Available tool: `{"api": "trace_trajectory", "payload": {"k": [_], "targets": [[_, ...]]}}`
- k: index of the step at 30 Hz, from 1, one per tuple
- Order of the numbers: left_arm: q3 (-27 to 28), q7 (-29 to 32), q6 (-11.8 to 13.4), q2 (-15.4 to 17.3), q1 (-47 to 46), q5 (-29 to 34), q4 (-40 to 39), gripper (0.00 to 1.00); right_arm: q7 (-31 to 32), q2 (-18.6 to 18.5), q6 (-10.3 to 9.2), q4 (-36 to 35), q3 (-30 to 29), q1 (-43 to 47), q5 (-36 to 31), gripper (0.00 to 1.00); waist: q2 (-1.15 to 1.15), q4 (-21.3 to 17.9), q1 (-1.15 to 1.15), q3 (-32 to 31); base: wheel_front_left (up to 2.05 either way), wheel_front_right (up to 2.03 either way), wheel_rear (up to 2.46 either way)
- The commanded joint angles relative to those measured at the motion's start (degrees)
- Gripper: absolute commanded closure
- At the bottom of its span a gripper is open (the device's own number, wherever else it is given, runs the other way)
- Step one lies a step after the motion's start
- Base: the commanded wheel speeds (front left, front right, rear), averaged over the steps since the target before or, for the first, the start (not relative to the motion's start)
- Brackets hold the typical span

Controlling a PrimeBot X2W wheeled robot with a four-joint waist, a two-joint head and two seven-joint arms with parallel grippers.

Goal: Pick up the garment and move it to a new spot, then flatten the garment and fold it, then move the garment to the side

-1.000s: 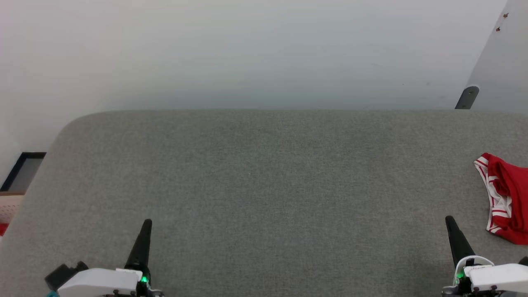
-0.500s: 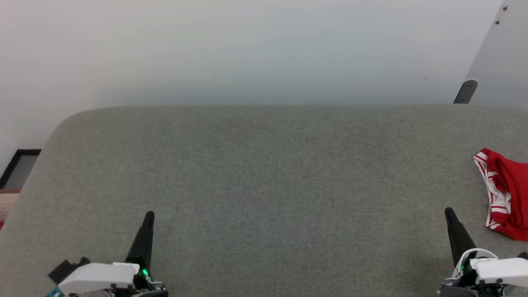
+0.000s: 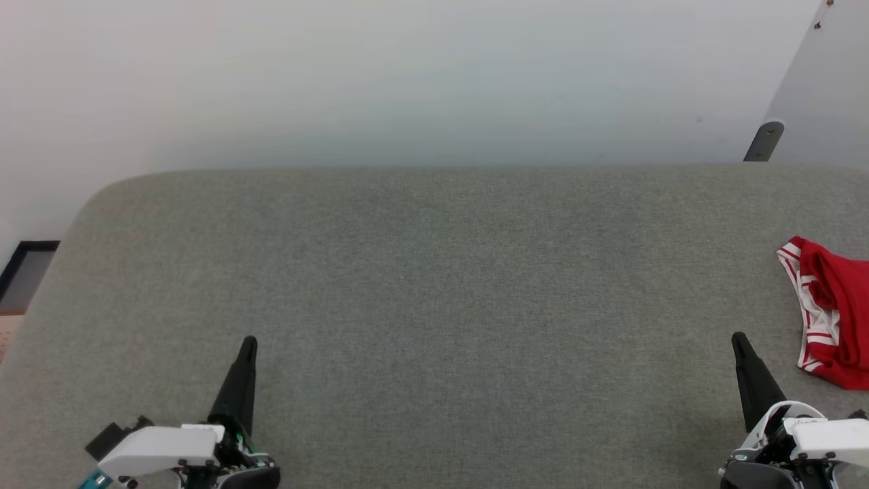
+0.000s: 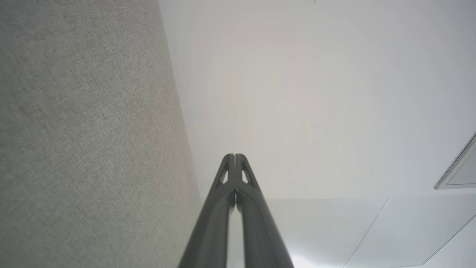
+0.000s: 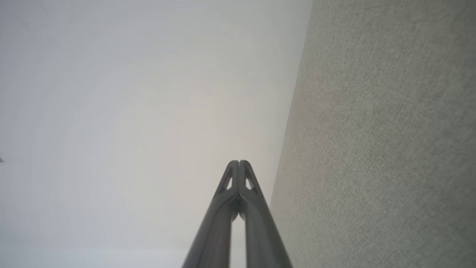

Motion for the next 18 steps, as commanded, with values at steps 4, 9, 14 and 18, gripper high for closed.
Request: {"api": "trace_trajectory", "payload": {"k": [4, 9, 14, 18], "targets": [[0.27, 0.37, -0.41, -0.22, -0.68, -0.91, -0.07, 1.00, 0.39, 0.26, -0.02, -0.20, -0.07, -0.75, 1.08, 1.00, 0.00, -0.08, 0.00, 0.15, 0.00, 0.00, 0.00], [0.25, 0.36, -0.40, -0.22, -0.66, -0.91, -0.07, 1.00, 0.39, 0.25, -0.02, -0.18, -0.06, -0.75, 1.08, 1.00, 0.00, -0.08, 0.00, 0.15, 0.00, 0.00, 0.00], [0.25, 0.36, -0.40, -0.22, -0.66, -0.91, -0.07, 1.00, 0.39, 0.25, -0.02, -0.18, -0.06, -0.75, 1.08, 1.00, 0.00, -0.08, 0.00, 0.15, 0.00, 0.00, 0.00], [0.25, 0.36, -0.40, -0.22, -0.66, -0.92, -0.07, 1.00, 0.39, 0.25, -0.02, -0.18, -0.06, -0.75, 1.08, 1.00, 0.00, -0.08, 0.00, 0.15, 0.00, 0.00, 0.00]]}}
